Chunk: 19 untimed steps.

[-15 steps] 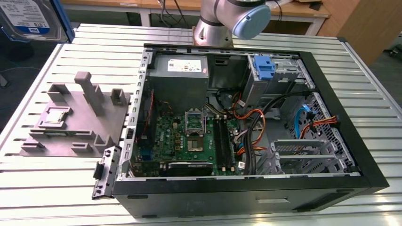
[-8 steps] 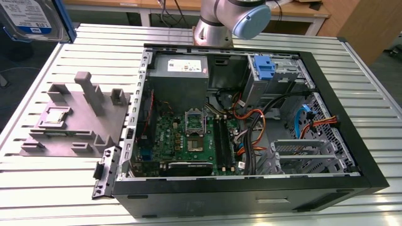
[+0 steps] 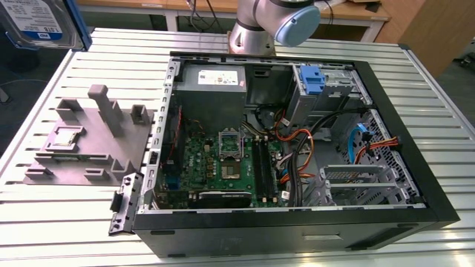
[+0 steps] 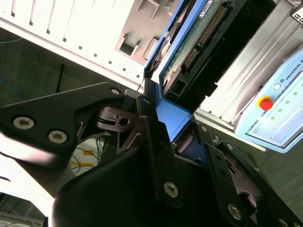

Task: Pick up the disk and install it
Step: 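Pick up the disk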

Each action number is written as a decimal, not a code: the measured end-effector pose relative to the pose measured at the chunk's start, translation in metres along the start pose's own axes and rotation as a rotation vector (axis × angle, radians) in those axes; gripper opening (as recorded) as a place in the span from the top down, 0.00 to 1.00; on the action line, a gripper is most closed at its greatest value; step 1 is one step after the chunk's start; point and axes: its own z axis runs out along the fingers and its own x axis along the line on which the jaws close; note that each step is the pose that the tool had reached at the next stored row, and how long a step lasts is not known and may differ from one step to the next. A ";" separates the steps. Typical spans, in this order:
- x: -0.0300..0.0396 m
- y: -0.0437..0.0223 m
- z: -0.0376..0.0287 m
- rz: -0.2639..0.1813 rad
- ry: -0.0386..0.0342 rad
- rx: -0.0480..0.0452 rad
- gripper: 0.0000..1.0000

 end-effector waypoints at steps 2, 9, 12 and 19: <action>0.0000 -0.0004 0.0000 0.000 0.0000 0.0001 0.63; -0.0005 -0.0130 0.0000 0.000 0.0000 0.0001 0.63; -0.0006 -0.0139 -0.0001 0.000 0.0000 0.0000 0.63; -0.0007 -0.0158 -0.0001 0.000 0.0000 0.0000 0.63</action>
